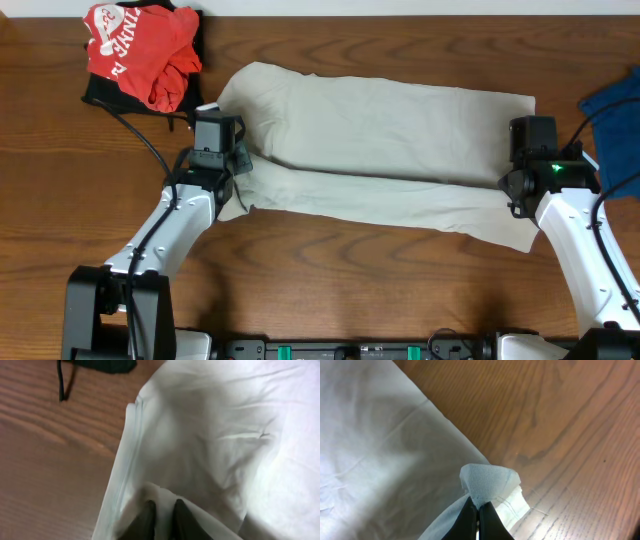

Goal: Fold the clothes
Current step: 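Fold the bottom hem up toward the shirt's middle with both grippers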

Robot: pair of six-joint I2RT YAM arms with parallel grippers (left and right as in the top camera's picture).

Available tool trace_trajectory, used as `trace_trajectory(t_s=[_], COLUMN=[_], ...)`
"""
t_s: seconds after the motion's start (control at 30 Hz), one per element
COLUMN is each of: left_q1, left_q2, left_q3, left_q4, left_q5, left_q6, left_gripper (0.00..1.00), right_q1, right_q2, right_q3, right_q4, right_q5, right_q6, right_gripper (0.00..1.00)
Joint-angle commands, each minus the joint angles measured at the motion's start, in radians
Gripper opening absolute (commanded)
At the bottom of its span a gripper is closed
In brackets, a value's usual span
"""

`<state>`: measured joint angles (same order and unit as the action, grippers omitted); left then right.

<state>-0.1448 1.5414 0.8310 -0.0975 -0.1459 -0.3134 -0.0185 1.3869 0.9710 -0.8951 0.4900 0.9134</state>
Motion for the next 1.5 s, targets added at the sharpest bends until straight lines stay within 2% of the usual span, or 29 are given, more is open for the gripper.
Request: trace_trajectory(t_s=[0.0, 0.13, 0.2, 0.23, 0.3, 0.33, 0.37, 0.43, 0.6, 0.67, 0.77, 0.87, 0.97, 1.07, 1.1, 1.2, 1.47], left_q1=[0.005, 0.005, 0.005, 0.005, 0.005, 0.005, 0.004, 0.005, 0.004, 0.003, 0.001, 0.001, -0.007, -0.036, -0.049, -0.086, -0.121], left_q2=[0.007, 0.007, 0.007, 0.007, 0.007, 0.007, 0.006, 0.002, -0.054, -0.100, -0.177, -0.246, -0.275, -0.266, -0.258, -0.232, -0.116], left_q3=[0.019, 0.019, 0.019, 0.019, 0.019, 0.019, 0.019, 0.019, 0.019, 0.019, 0.019, 0.019, 0.019, 0.019, 0.019, 0.017, 0.017], left_q4=[0.012, 0.014, 0.013, 0.014, 0.014, 0.013, 0.012, 0.002, -0.063, -0.105, -0.147, -0.188, -0.244, -0.319, -0.345, -0.390, -0.369], left_q5=[-0.028, -0.029, -0.032, -0.032, -0.032, -0.032, -0.031, -0.031, -0.021, -0.017, 0.074, 0.200, 0.315, 0.349, 0.349, 0.349, 0.348], left_q6=[0.006, 0.006, 0.007, 0.007, 0.007, 0.007, 0.007, 0.007, 0.010, 0.022, 0.103, 0.126, 0.125, 0.101, 0.078, 0.006, -0.074], left_gripper=[0.33, 0.39, 0.43, 0.47, 0.54, 0.58, 0.61, 0.67, 0.70, 0.70, 0.70, 0.69, 0.64, 0.54, 0.53, 0.38, 0.21], right_q1=[-0.014, -0.014, -0.014, -0.014, -0.014, -0.014, -0.014, -0.014, -0.013, -0.013, -0.011, -0.006, 0.000, 0.000, 0.000, 0.000, 0.000], right_q2=[0.006, 0.006, 0.006, 0.006, 0.006, 0.006, 0.006, 0.006, -0.005, -0.016, -0.031, -0.036, -0.034, -0.034, -0.034, -0.034, -0.034], right_q3=[-0.005, -0.005, -0.005, -0.005, -0.005, -0.005, -0.005, -0.004, 0.008, 0.019, 0.027, 0.027, 0.027, 0.027, 0.027, 0.027, 0.027], right_q4=[-0.006, -0.013, -0.013, -0.013, -0.013, -0.013, -0.014, -0.014, -0.041, -0.035, -0.005, 0.035, 0.058, 0.064, 0.065, 0.065, 0.064], right_q5=[0.060, 0.060, 0.063, 0.071, 0.092, 0.103, 0.108, 0.108, 0.076, 0.002, -0.161, -0.359, -0.512, -0.566, -0.575, -0.578, -0.623], right_q6=[0.018, 0.018, 0.018, 0.018, 0.013, 0.006, 0.003, -0.013, -0.051, -0.130, -0.293, -0.451, -0.549, -0.555, -0.555, -0.555, -0.552], right_gripper=[0.01, 0.11, 0.22, 0.36, 0.71, 0.82, 0.89, 0.95, 0.96, 0.96, 0.94, 0.83, 0.70, 0.47, 0.46, 0.46, 0.46])
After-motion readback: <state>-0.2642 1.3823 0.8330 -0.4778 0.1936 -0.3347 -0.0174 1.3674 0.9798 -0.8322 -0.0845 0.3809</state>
